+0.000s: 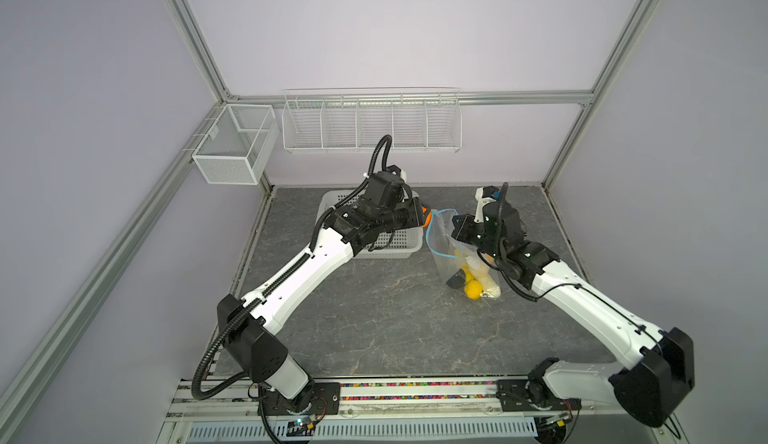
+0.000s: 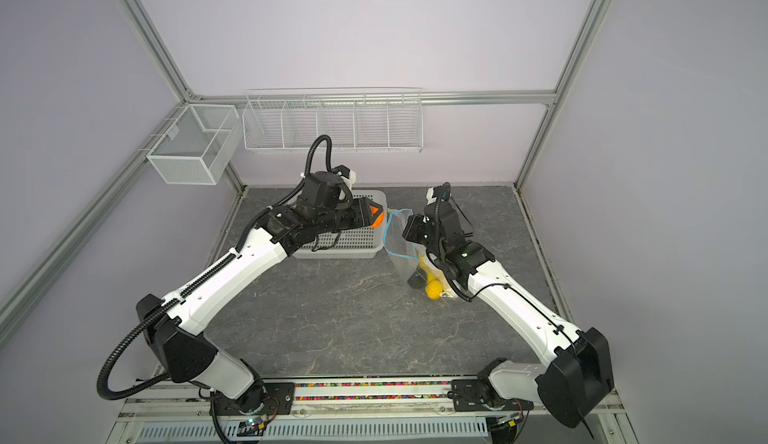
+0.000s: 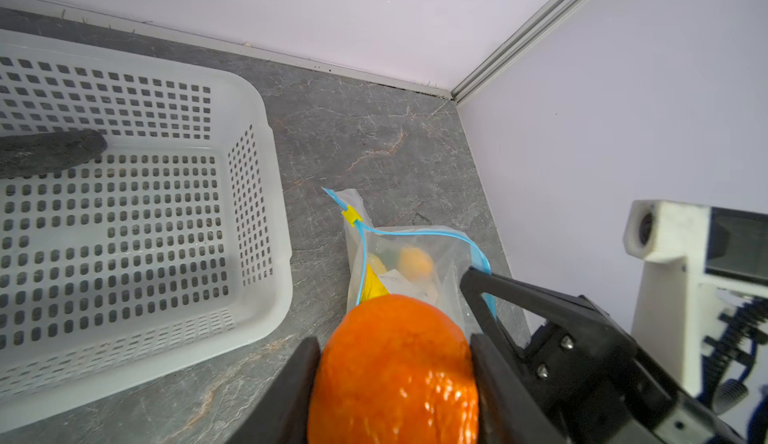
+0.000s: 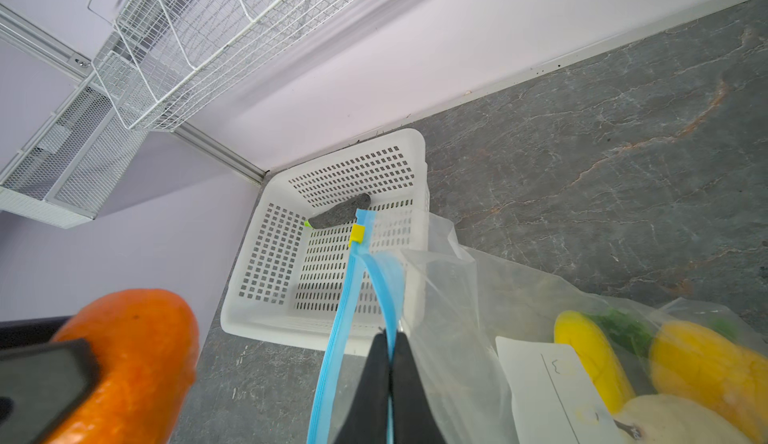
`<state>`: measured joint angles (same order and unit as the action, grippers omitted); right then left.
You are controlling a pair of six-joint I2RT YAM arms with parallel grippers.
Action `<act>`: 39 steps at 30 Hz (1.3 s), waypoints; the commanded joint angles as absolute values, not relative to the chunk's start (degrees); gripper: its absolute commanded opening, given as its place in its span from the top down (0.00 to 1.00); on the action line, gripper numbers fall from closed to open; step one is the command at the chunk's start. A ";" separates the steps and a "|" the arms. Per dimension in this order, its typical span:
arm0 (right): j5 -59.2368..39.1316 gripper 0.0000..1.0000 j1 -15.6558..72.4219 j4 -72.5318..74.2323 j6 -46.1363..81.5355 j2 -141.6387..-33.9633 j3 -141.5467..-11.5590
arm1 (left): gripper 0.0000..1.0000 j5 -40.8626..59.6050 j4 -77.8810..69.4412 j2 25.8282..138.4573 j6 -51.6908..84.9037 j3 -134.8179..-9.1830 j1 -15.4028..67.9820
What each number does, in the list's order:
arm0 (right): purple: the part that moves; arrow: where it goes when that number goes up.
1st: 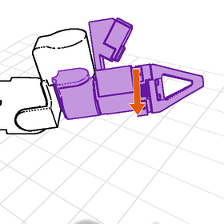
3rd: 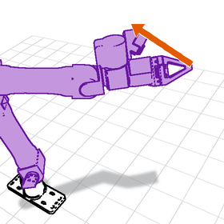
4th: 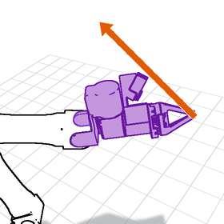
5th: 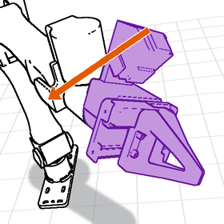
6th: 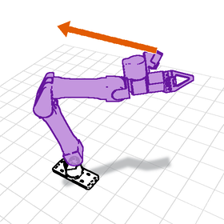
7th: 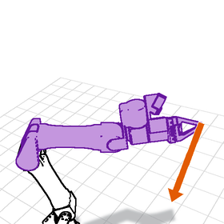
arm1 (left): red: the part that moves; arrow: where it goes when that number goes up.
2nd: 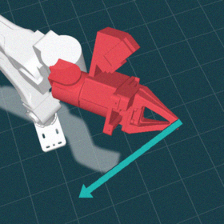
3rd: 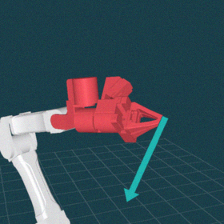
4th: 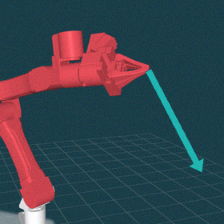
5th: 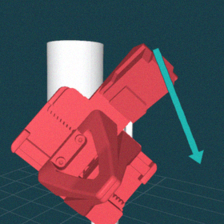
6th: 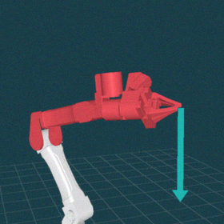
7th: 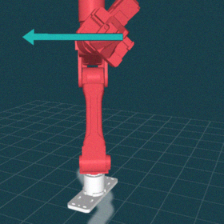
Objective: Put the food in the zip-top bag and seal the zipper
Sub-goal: 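Lift the orange with the left gripper and carry it over the bag mouth, then lower the orange into the bag and open the left gripper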
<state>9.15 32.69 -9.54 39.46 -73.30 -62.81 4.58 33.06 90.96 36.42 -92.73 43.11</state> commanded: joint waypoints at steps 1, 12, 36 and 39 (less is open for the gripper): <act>9.67 0.94 32.76 -8.33 40.30 -71.54 -62.22 | 0.55 6.86 29.86 92.58 37.77 -91.05 43.37; 8.10 0.94 32.74 -8.08 41.30 -71.62 -63.12 | 0.55 11.43 26.14 95.06 38.00 -92.12 44.30; 8.34 0.94 32.82 -8.70 43.40 -69.43 -62.31 | 0.55 13.02 21.88 96.82 39.83 -86.71 45.60; 7.95 0.94 32.94 -8.70 43.44 -69.73 -62.51 | 0.54 12.18 22.14 97.16 39.57 -86.53 45.78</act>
